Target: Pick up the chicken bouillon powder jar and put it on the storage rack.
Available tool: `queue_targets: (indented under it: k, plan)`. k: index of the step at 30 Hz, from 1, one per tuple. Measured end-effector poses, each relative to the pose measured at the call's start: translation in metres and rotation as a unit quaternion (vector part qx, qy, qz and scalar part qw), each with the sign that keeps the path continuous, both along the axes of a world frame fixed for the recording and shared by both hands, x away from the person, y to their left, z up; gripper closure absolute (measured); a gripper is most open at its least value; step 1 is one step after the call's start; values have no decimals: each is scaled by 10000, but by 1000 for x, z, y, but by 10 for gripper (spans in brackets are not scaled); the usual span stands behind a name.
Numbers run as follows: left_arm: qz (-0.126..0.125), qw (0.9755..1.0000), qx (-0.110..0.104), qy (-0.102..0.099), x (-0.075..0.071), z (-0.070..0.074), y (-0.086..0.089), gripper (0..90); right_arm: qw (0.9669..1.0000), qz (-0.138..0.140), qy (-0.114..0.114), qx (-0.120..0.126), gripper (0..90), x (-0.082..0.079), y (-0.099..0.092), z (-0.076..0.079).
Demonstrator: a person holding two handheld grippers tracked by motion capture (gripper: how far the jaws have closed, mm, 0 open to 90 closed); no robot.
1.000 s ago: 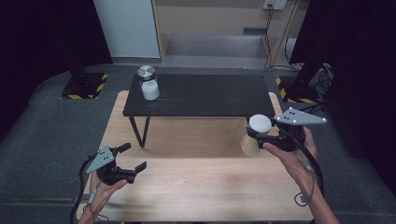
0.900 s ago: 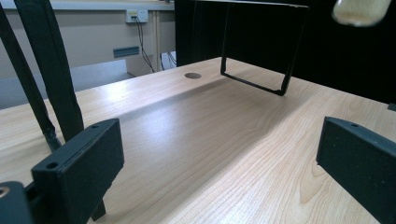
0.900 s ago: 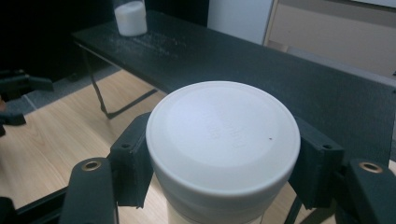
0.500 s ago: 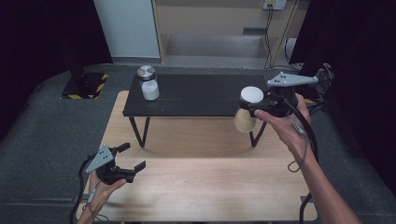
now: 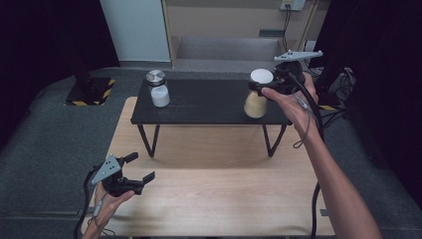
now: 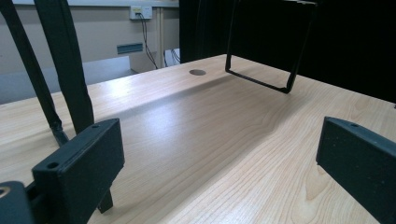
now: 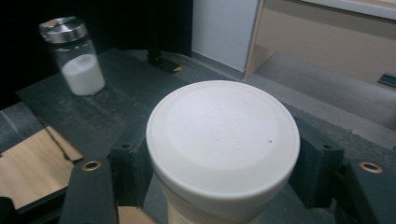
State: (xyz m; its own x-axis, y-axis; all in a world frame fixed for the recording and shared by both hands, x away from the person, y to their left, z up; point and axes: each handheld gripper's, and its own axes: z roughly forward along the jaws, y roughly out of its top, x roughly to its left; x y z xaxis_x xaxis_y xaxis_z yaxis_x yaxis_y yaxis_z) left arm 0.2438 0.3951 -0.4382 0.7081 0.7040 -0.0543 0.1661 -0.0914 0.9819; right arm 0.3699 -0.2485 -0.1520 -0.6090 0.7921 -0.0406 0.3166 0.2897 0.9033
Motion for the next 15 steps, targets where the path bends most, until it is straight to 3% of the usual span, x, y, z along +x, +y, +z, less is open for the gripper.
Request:
queue_targets:
  k: [11,15]
  plan:
    - [9,10000,-6,7,1,0,1,0,9993,-354,133,19,335,35,10,-15]
    - [12,10000,-9,8,1,-1,2,0,9990,-405,170,117,335,40,9,-19]
